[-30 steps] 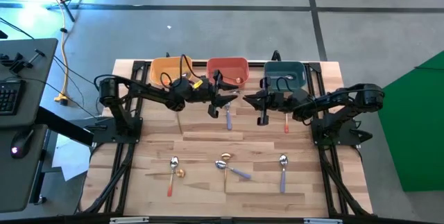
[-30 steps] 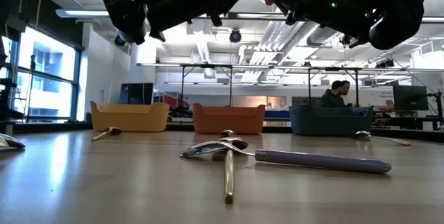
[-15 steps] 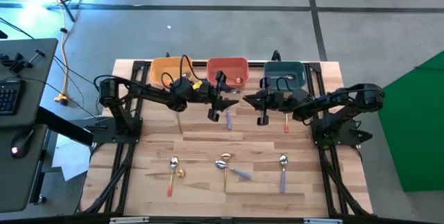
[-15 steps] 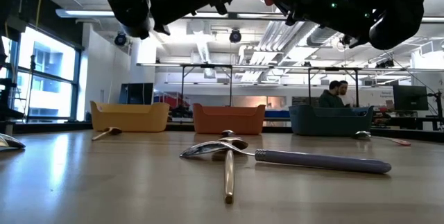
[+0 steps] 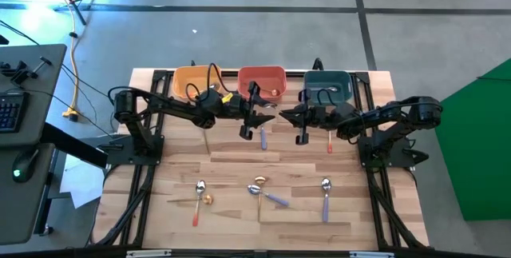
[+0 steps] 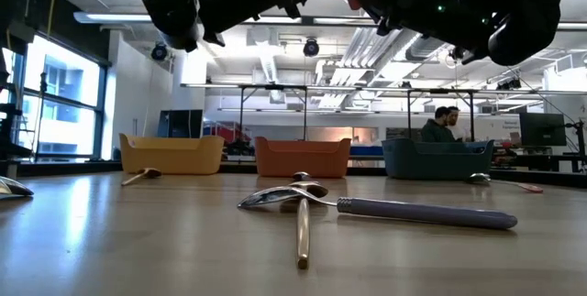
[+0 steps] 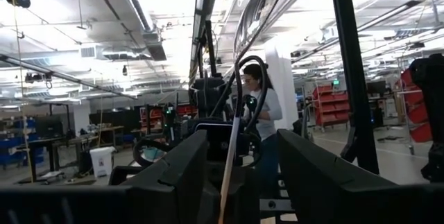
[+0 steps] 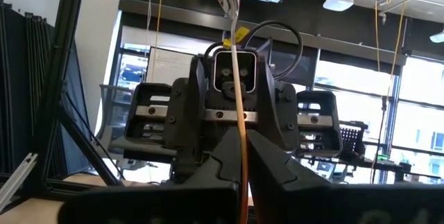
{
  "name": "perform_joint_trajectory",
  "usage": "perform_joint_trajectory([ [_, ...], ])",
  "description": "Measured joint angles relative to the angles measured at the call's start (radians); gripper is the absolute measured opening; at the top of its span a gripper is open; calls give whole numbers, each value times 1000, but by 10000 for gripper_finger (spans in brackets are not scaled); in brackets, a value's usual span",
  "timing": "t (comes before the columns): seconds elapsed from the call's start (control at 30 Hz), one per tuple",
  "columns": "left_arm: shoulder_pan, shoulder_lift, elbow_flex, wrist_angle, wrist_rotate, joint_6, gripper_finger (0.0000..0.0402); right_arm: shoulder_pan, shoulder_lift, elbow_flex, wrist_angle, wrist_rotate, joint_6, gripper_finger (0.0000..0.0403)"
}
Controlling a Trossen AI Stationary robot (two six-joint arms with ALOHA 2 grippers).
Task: Sort silverware by color (type)
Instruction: Put the orange spoon into the yellow bin
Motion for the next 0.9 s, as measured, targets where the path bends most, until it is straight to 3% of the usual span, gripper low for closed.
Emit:
perform_joint_trajectory([
  [0.33,-15,-1,73,-74,5,-8,153,-2,0,0,-14,1,0,0],
  [0.47,-18,-1,76,-65,5,-8,115,-2,0,0,-15,1,0,0],
  [0.67,-18,-1,76,-58,-9,0,16,-2,0,0,-15,0,0,0],
  [0.9,-21,-1,76,-57,-7,20,3,-2,0,0,-16,-2,1,0],
])
